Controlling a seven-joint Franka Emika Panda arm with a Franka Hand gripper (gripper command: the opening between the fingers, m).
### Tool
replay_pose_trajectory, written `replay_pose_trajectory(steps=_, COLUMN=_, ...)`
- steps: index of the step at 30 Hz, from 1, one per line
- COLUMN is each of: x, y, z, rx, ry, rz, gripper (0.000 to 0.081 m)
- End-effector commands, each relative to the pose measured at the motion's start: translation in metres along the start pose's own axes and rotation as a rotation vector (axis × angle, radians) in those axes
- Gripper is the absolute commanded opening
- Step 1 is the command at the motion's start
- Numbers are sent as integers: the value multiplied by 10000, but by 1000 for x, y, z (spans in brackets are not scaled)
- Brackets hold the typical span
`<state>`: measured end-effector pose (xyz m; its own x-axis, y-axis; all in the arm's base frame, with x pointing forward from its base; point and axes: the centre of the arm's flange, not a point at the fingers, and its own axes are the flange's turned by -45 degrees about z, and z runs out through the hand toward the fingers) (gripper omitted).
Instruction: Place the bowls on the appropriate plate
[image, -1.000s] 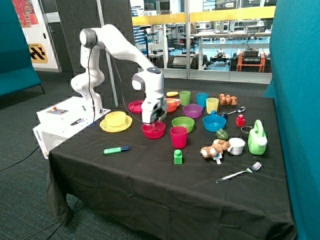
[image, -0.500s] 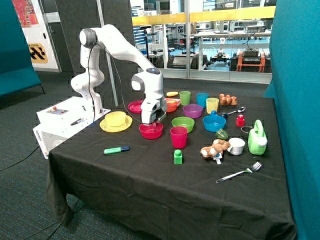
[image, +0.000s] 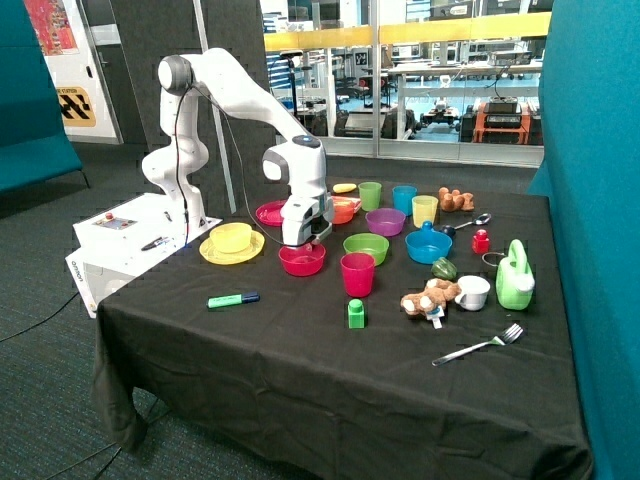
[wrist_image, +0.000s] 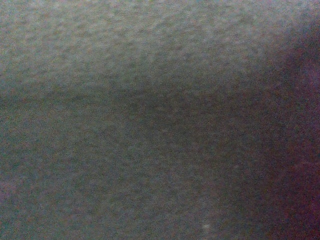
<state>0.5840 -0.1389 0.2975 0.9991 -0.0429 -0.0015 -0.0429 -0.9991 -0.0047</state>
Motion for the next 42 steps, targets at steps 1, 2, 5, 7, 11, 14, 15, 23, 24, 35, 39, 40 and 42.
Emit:
replay_pose_trajectory(steps=1, x=0, y=-10, z=-18, rx=-48, ry=14, rz=-751, gripper=0)
replay_pose_trajectory(steps=2, x=0, y=-12, z=-21, rx=-48, ry=13, rz=-803, gripper=0)
replay_pose_trajectory(steps=5, x=0, y=-17, z=-26, rx=-48, ry=13, rz=-945, gripper=0)
replay_pose_trajectory(steps=7, x=-1, y=-25, z=-31, rx=-48, ry=13, rz=-1153, gripper=0)
replay_pose_trajectory(steps=11, x=-4, y=-37, z=-37, rx=-48, ry=12, rz=-1408, gripper=0)
replay_pose_trajectory(steps=14, x=-8, y=-46, z=-40, rx=-48, ry=11, rz=-1694, gripper=0)
replay_pose_trajectory(steps=15, x=-10, y=-52, z=-42, rx=-48, ry=11, rz=-1965, gripper=0)
replay_pose_trajectory(steps=23, x=-30, y=-90, z=-46, rx=-49, ry=9, rz=-2842, gripper=0)
replay_pose_trajectory(steps=24, x=-31, y=-93, z=-46, rx=-49, ry=8, rz=-2889, gripper=0)
replay_pose_trajectory(steps=35, x=-56, y=-126, z=-52, rx=-49, ry=7, rz=-3523, gripper=0)
replay_pose_trajectory(steps=39, x=-63, y=-131, z=-54, rx=-49, ry=7, rz=-3542, gripper=0)
replay_pose_trajectory(steps=40, x=-64, y=-132, z=-54, rx=-49, ry=7, rz=-3538, gripper=0)
replay_pose_trajectory(steps=42, x=-69, y=-135, z=-55, rx=-49, ry=7, rz=-3557, gripper=0)
